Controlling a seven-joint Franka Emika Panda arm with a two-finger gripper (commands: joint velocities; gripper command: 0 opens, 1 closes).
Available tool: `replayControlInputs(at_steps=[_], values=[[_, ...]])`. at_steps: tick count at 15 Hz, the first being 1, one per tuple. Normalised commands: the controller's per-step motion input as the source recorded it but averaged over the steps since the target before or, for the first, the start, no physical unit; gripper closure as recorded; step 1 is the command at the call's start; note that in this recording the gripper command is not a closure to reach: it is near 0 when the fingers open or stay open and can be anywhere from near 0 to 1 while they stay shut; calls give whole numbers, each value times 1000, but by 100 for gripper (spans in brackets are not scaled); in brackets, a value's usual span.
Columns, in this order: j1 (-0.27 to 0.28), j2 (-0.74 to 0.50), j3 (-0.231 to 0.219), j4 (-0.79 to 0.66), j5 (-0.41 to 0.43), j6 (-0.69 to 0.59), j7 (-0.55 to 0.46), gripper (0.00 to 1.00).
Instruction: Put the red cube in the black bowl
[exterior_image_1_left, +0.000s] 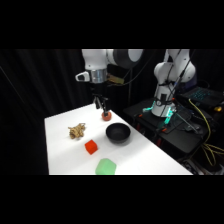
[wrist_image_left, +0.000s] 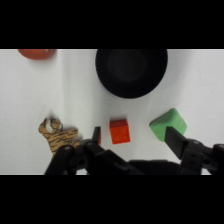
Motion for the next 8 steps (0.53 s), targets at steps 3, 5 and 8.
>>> replayControlInputs(at_steps=[3,5,8], values=[[-28,24,27,53,-11,-9,4,0],[-34,79,20,163,-26,1,-1,0],[-50,170,11,268,-10,30,-69,0]])
